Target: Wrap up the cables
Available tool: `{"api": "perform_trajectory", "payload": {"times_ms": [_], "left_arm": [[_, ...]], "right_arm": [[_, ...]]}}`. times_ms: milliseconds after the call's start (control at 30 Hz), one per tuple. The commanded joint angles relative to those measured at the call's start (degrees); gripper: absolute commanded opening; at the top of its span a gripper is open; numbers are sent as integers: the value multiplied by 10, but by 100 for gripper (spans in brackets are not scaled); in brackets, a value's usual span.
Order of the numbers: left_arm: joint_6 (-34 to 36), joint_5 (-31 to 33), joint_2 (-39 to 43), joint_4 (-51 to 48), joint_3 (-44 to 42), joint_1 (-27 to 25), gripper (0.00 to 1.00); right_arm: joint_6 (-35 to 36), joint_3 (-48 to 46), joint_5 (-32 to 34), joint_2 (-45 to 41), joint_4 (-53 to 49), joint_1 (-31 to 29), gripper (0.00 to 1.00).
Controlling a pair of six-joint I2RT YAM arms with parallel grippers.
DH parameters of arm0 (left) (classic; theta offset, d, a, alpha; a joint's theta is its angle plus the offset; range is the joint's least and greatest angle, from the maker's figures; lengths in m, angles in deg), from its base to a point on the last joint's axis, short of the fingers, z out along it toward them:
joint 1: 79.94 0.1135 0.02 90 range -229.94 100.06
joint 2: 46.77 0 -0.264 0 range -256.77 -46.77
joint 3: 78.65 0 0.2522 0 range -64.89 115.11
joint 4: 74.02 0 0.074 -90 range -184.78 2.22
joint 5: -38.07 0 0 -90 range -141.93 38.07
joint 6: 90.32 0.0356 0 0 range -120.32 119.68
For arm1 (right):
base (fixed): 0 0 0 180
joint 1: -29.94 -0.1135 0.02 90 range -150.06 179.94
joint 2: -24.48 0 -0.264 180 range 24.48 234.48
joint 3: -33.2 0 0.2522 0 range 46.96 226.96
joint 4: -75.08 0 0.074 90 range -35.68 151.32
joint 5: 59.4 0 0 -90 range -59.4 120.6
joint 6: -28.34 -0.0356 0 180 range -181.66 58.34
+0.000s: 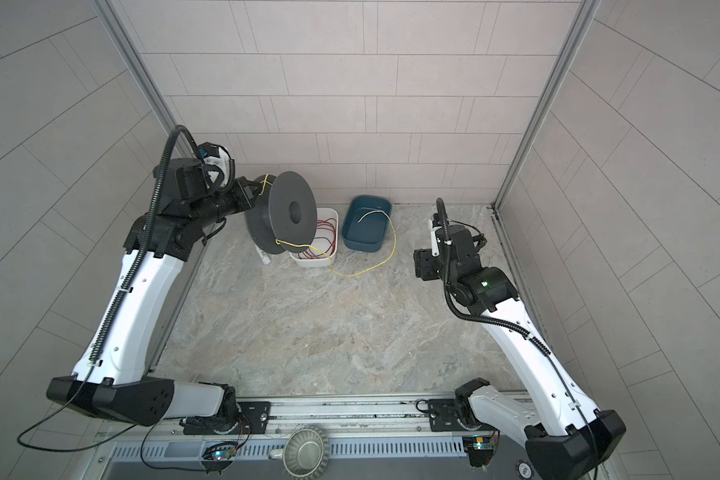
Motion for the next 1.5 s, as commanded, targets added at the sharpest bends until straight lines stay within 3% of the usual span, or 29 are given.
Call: {"api": "perform_trajectory", "payload": {"times_ms": [0,300,600,800,1033,1467], "left_arm": [[-24,-6,2,31,13,4,0],[-43,-13,15,41,-17,3,0],[-72,-18,27,46,-39,4,0],[-75,-28,24,27,-23,4,0],[-47,-46,3,-25,19,5,0],[-3,-77,-41,-111,97,15,0]], "right_arm": [[79,-1,55,-35,9,-69,74],[133,-63,-69,-67,135,-163,76],[169,-90,-100,-44,249,-228,77],[233,-109,-86,-7,283,-248,83],[358,-91,-42,-20,205,-248,93],[491,-68,41,0,122,-264,95]]}}
